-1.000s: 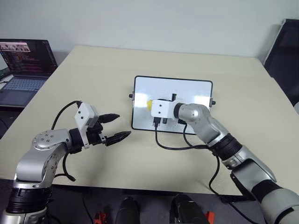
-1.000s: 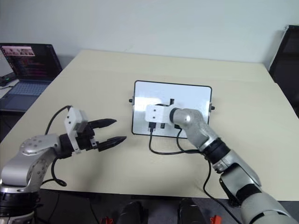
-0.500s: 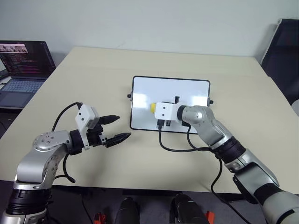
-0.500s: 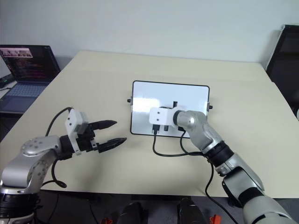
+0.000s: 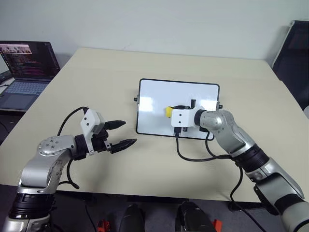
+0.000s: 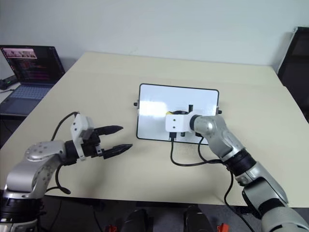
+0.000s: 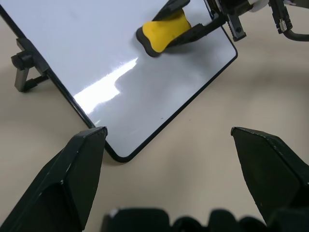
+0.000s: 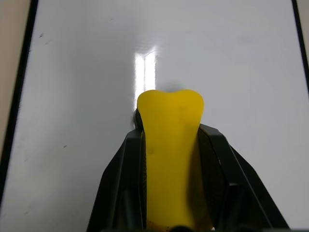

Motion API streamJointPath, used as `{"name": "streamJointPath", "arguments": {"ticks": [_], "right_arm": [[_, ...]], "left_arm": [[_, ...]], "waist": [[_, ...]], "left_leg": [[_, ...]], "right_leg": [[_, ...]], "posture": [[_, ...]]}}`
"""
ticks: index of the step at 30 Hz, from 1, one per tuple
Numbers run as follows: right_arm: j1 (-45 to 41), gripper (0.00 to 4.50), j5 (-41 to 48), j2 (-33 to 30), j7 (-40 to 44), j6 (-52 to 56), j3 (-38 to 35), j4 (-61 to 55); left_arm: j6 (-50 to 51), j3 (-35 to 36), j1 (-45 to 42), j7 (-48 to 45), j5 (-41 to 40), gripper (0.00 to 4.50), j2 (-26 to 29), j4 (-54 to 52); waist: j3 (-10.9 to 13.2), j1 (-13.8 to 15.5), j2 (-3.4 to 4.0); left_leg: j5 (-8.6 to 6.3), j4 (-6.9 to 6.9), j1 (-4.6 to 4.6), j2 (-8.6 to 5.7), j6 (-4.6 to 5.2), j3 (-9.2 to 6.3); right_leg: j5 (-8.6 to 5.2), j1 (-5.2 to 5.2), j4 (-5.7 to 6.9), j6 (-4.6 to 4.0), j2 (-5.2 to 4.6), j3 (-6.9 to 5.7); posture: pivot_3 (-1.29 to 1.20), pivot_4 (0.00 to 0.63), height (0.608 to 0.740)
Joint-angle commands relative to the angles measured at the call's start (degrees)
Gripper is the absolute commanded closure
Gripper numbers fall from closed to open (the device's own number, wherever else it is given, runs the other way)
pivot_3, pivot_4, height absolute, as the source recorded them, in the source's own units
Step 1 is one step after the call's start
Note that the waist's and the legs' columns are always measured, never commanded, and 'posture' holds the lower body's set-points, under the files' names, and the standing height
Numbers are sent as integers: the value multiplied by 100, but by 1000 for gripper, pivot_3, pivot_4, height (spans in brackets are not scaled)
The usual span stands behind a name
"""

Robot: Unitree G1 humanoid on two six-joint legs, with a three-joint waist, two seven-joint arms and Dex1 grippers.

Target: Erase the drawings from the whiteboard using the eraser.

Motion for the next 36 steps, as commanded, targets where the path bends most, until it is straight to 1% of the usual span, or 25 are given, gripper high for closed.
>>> {"name": "streamJointPath", "arguments": {"ticks": [1,4,8,10,15,18,20,21,23,25,26,29,31,33,36], "right_arm": [[252,3379,-116,-195,367,397,-28,-90],[320,3380,-213,-222,403,476,-29,-122],[332,3380,-148,-288,345,648,-307,-235],[483,3380,45,-341,405,849,-540,-419],[960,3380,936,-91,476,1935,-1552,-1383],[1211,3380,1431,39,357,2772,-2318,-2234],[1321,3380,1639,101,222,3194,-2703,-2667],[1397,3380,1846,327,54,3603,-3173,-3039],[1547,3380,2133,586,-160,4183,-3790,-3559],[2042,3380,2199,700,-391,4635,-4485,-4084],[2244,3380,2234,703,-473,4787,-4691,-4265],[2708,3380,2358,679,-676,5035,-4941,-4572],[2985,3380,2457,715,-802,5098,-5016,-4600],[3108,3380,2545,842,-975,5167,-5088,-4558],[3249,3380,2551,1033,-1387,4964,-5178,-4146]], "left_arm": [[-179,-29,-149,-119,22,0,-22,69],[-265,-92,-236,-184,56,0,-44,195],[-311,-142,-294,-226,60,0,-96,242],[-330,-167,-310,-250,71,0,-119,237],[-426,-249,-423,-281,102,0,-152,170],[-469,-305,-577,-279,101,0,-176,100],[-492,-343,-666,-279,110,0,-192,80],[-524,-449,-777,-259,192,0,-232,103],[-627,-634,-946,-235,364,0,-321,171],[-644,-925,-1285,-259,430,0,-567,234],[-634,-1024,-1414,-284,445,0,-657,251],[-624,-1316,-1837,-459,507,0,-843,406],[-595,-1545,-2314,-593,523,0,-1090,657],[-530,-1715,-2682,-723,530,0,-1292,880],[-592,-2104,-3193,-1090,634,0,-1651,1266]], "waist": [[0,-7,0],[0,-10,0],[0,-1,0],[0,20,0],[0,101,0],[3,111,2],[6,109,5],[6,109,7],[7,110,7],[3,164,2],[3,192,1],[6,202,6],[9,186,11],[9,148,11],[8,80,14]], "left_leg": [[0,0,0,0,0,0],[0,-1,0,0,0,1],[0,-1,0,0,0,1],[0,-1,-1,0,0,1],[0,-2,-6,0,0,3],[0,-2,-11,0,0,3],[0,-6,-14,0,0,4],[0,-8,-15,0,0,5],[-1,-15,-15,2,-1,3],[-2,-24,-16,2,-1,3],[-4,-24,-20,0,-5,-3],[-12,-22,-26,-3,-16,0],[-12,-23,-25,-2,-16,1],[-12,-19,-23,-2,-15,0],[-12,-13,-22,-4,-15,2]], "right_leg": [[0,1,0,0,0,1],[0,0,0,0,0,0],[0,0,0,0,0,0],[0,0,-2,0,0,0],[-1,4,-4,1,-1,1],[-1,1,-2,1,-1,1],[-1,-2,-2,1,0,2],[-3,-2,-2,0,0,2],[-8,-3,-2,0,3,0],[-10,-2,-2,7,3,-2],[-15,2,-4,18,2,-10],[-22,1,-6,27,0,-7],[-22,-4,-2,28,0,-6],[-23,-3,0,26,1,-6],[-22,2,1,26,1,0]], "posture": [[0,150,740],[0,150,740],[0,150,740],[0,150,740],[0,150,740],[0,150,740],[0,150,740],[0,150,740],[0,150,740],[0,150,740],[0,150,740],[0,150,740],[0,150,740],[0,150,740],[0,150,740]]}}
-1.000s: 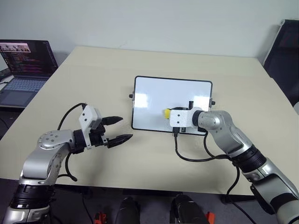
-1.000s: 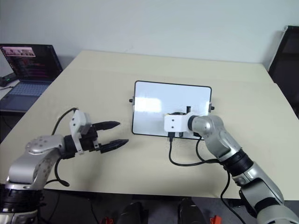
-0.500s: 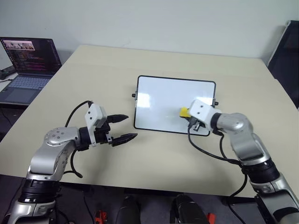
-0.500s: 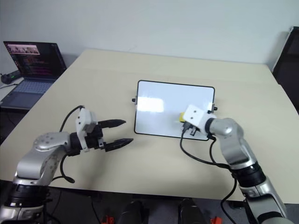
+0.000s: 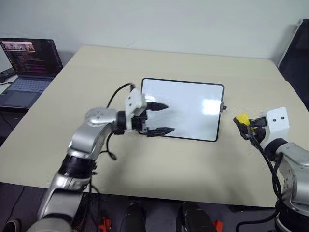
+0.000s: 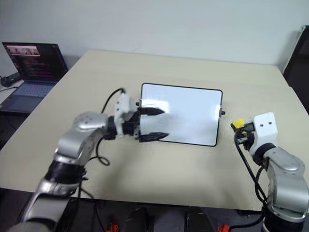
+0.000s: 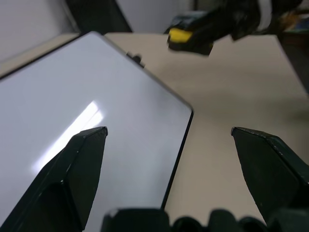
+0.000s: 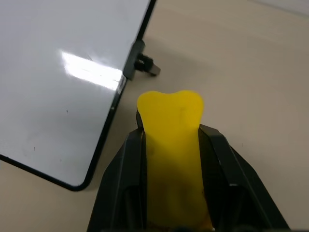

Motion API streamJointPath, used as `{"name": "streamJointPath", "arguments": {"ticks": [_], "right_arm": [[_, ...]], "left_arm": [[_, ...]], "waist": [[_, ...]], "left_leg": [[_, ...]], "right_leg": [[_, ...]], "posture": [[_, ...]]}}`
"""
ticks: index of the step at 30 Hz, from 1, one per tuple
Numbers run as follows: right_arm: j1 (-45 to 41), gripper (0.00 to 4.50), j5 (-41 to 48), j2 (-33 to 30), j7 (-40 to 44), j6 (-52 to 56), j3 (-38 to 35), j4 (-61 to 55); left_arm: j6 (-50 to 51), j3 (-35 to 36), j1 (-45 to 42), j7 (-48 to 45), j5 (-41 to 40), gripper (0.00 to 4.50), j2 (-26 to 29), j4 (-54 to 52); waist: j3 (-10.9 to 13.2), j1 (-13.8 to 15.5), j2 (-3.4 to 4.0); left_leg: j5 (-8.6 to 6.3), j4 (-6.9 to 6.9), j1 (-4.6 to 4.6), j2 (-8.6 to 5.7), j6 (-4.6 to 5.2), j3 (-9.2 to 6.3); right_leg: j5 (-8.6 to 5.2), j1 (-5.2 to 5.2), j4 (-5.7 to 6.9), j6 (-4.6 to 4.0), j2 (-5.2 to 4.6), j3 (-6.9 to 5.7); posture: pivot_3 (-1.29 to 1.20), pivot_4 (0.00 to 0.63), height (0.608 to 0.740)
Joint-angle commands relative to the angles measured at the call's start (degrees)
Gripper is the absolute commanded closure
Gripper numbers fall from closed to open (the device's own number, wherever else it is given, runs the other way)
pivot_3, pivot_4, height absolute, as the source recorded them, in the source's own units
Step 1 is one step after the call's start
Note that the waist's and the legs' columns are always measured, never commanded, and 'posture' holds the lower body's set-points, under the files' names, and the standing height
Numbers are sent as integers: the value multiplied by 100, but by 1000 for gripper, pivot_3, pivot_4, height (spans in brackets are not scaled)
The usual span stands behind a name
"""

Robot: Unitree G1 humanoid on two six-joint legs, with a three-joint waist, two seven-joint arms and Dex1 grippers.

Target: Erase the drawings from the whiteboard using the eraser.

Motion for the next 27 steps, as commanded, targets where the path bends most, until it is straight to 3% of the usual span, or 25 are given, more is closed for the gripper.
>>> {"name": "streamJointPath", "arguments": {"ticks": [1,14,24,25,27], "right_arm": [[63,3380,78,127,-464,-243,-175,281],[-335,3380,374,-167,-1157,-1060,-235,2004],[-867,3380,637,-295,-1488,-1655,-234,3345],[-913,2660,643,-317,-1517,-1733,-215,3452],[-957,2082,696,-369,-1536,-1846,-194,3593]], "left_arm": [[-101,-412,-470,-435,127,0,-310,339],[-298,-889,-1024,-694,620,0,-1127,1016],[-263,-941,-944,-732,752,0,-1274,900],[-255,-941,-923,-734,757,0,-1264,871],[-256,-939,-909,-709,770,0,-1262,856]], "waist": [[0,-24,1],[10,-96,17],[14,-128,26],[15,-126,26],[16,-126,29]], "left_leg": [[0,1,0,0,0,-1],[0,-3,-2,-2,2,-2],[0,-2,-1,-3,3,-4],[0,-2,-1,-3,3,-4],[0,-3,-1,-3,3,-4]], "right_leg": [[1,1,0,1,0,0],[9,1,1,19,0,1],[12,3,3,22,1,2],[12,3,3,22,1,2],[11,4,3,23,1,2]], "posture": [[0,150,740],[0,150,740],[0,150,740],[0,150,740],[0,150,740]]}}
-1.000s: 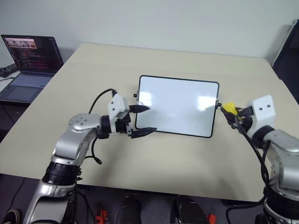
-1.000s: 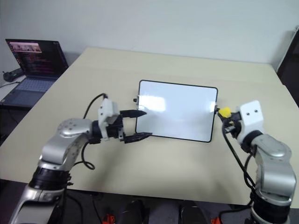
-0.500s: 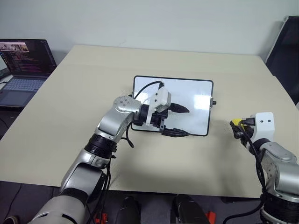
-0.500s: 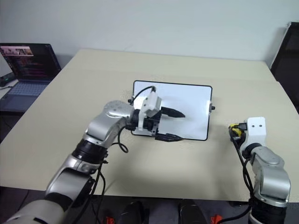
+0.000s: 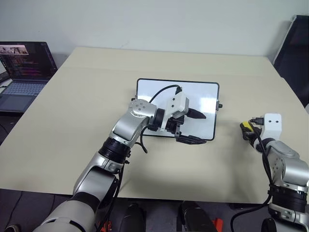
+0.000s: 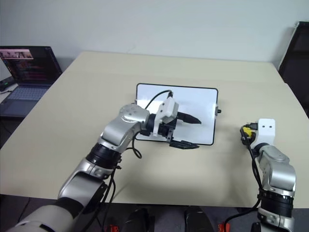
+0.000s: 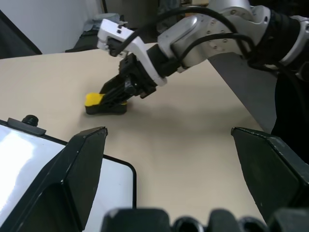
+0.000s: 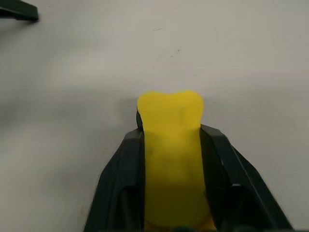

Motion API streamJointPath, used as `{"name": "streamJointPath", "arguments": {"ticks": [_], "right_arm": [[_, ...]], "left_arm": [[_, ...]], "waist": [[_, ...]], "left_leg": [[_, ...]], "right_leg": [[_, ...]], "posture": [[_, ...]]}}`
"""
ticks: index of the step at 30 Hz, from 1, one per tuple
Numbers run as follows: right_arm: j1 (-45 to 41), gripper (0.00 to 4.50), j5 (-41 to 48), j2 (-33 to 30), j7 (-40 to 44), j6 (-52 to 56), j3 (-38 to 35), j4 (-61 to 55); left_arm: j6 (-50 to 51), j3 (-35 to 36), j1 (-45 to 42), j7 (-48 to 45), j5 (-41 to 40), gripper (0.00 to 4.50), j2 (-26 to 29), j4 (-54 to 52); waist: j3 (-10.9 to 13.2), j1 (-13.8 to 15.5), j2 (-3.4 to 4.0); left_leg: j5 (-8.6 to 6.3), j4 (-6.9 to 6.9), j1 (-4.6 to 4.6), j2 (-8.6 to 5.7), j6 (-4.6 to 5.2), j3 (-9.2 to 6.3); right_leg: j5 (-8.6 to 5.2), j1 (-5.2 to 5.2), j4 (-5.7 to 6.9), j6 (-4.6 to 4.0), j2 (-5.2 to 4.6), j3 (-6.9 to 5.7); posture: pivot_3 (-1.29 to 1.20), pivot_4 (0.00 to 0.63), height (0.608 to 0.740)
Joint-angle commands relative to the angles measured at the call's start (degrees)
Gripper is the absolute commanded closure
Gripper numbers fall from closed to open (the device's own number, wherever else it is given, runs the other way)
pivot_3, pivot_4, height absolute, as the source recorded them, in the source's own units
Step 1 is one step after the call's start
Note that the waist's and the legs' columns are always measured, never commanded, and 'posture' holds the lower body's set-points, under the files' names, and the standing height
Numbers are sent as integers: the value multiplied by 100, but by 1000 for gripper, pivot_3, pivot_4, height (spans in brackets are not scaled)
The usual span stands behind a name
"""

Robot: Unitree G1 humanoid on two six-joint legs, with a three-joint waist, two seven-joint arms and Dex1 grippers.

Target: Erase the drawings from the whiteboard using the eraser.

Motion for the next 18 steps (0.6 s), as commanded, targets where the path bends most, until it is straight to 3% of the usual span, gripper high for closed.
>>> {"name": "streamJointPath", "arguments": {"ticks": [1,6,15,18], "right_arm": [[-125,1693,87,-166,-53,-316,-19,113],[-132,32,225,-240,-110,-376,-65,-51],[347,32,523,-356,-124,-133,-266,-979],[727,32,668,-220,-172,-174,-288,-1819]], "left_arm": [[-19,34,-22,16,2,0,-7,-224],[180,175,115,85,-154,0,67,-480],[835,1092,1167,711,-521,0,809,-1311],[1131,1717,1756,1433,-646,0,969,-1953]], "waist": [[2,0,3],[4,-2,9],[8,-10,36],[12,-2,43]], "left_leg": [[0,0,0,0,0,0],[0,-1,0,0,0,-1],[0,0,1,1,0,-9],[0,-1,1,1,0,-8]], "right_leg": [[0,0,0,0,0,0],[-1,0,0,1,0,0],[-1,4,3,2,4,-3],[-1,3,3,1,3,-2]], "posture": [[0,150,740],[0,150,740],[0,150,740],[0,150,740]]}}
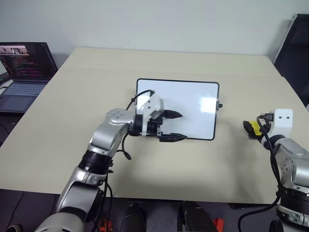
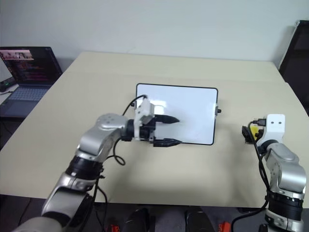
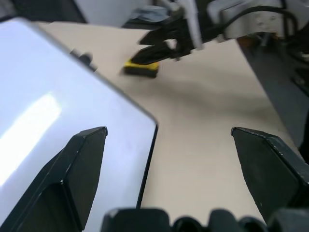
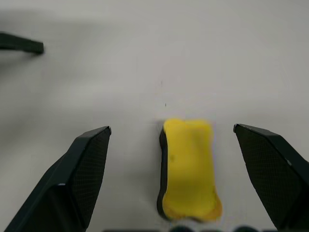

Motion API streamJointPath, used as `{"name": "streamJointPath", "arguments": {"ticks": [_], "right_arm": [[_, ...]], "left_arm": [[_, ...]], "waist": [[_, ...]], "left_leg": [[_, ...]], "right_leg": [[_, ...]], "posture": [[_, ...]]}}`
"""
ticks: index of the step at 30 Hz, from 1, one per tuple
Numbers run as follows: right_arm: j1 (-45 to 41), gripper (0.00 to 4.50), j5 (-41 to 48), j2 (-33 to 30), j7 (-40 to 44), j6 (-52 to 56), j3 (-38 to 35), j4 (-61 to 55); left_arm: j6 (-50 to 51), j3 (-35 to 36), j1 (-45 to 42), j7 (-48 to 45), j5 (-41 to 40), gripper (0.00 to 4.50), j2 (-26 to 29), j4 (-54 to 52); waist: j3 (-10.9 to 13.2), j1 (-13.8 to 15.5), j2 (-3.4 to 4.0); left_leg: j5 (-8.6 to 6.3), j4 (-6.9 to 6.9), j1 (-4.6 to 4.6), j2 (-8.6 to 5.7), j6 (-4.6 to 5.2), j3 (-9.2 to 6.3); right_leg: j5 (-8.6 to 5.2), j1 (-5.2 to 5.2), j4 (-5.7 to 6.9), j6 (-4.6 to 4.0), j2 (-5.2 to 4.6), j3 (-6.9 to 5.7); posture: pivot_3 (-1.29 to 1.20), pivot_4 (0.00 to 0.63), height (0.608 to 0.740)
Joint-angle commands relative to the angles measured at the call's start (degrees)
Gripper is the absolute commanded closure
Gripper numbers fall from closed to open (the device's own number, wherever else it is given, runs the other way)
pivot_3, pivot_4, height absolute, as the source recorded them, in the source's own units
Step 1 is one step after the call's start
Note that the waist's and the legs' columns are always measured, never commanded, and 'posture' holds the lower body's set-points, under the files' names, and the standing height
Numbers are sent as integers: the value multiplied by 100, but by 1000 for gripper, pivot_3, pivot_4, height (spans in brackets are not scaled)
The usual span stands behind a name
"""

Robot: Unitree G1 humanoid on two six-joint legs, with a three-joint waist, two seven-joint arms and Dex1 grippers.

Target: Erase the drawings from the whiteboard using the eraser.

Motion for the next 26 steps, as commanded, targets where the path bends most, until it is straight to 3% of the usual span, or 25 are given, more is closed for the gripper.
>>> {"name": "streamJointPath", "arguments": {"ticks": [1,5,9,12,15,22,26], "right_arm": [[413,32,119,85,-122,-205,-130,-1151],[1240,32,270,675,-221,-664,80,-2160],[2067,32,43,1371,-422,-1791,462,-2400],[2548,32,-135,1893,-440,-2965,1003,-2125],[2761,32,66,2037,-309,-3524,902,-1873],[3156,32,164,1930,-340,-3727,822,-1941],[2973,32,257,1809,-420,-3514,796,-1934]], "left_arm": [[311,754,490,857,-267,0,87,-965],[456,1151,1373,1828,-242,0,-101,-1927],[496,1587,2145,3491,0,0,-940,-2646],[118,1927,2546,4377,509,0,-1165,-2539],[-213,2077,2656,5247,1136,0,-1268,-2322],[-110,2034,3335,5577,1262,0,-1337,-2306],[-48,1985,3471,5678,1277,0,-1366,-2171]], "waist": [[1,3,3],[0,9,3],[-1,20,-1],[-6,8,-7],[-5,2,-10],[-17,8,-28],[-17,17,-30]], "left_leg": [[0,-1,-1,0,0,0],[-1,-4,2,3,-1,-5],[0,11,0,1,-2,-3],[0,16,24,-1,-2,0],[1,19,29,-1,-1,-1],[2,16,22,-6,-1,5],[2,10,15,-5,-1,6]], "right_leg": [[0,-2,1,0,0,0],[-4,3,-1,0,0,-5],[0,6,0,4,-3,-3],[-12,25,-3,-29,-7,2],[1,25,-3,-43,-6,3],[1,0,-15,-44,-16,5],[0,2,-13,-46,-16,2]], "posture": [[0,150,740],[0,150,740],[0,150,740],[0,150,740],[0,150,740],[0,150,740],[0,150,740]]}}
